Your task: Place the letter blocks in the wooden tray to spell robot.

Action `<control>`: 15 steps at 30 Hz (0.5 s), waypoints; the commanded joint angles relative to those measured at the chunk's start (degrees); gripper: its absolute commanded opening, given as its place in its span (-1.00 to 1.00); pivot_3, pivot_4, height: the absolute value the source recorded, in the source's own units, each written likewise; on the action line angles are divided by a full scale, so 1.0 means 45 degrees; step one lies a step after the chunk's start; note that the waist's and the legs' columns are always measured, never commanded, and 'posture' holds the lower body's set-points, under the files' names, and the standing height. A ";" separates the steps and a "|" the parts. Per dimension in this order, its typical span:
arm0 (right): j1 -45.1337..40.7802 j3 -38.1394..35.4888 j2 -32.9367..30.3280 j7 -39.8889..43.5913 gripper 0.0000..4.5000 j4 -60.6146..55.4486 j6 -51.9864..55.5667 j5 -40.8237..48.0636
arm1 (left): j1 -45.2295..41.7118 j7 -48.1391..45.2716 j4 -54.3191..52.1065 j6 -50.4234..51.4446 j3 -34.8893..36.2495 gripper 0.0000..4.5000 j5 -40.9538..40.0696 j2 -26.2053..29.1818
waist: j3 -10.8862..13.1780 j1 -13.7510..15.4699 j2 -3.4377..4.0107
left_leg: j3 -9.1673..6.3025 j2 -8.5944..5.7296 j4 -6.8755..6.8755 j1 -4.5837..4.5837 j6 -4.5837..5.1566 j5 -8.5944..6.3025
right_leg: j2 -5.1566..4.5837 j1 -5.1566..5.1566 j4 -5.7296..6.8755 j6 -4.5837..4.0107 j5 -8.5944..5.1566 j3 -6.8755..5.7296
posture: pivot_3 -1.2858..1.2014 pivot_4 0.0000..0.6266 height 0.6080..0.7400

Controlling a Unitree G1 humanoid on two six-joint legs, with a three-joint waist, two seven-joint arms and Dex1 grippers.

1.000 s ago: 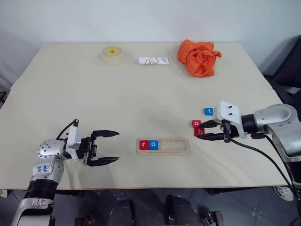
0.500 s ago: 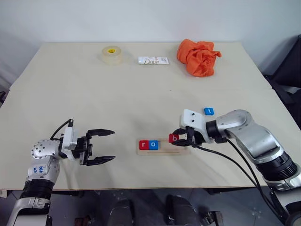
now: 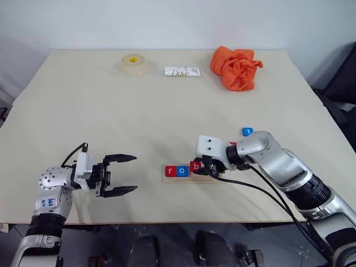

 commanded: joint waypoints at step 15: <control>-0.0047 0.0377 0.0199 0.0249 -0.35 -0.0020 -0.0620 -0.0455 | 0.0192 -0.0883 -0.0661 -0.0091 0.0420 1.00 -0.0044 -0.0166 | 0.0000 -0.0022 0.0000 | 0.0000 0.0001 -0.0001 0.0001 0.0000 0.0000 | 0.0001 -0.0001 0.0000 0.0000 0.0000 0.0000 | 0.03 -0.52 1.00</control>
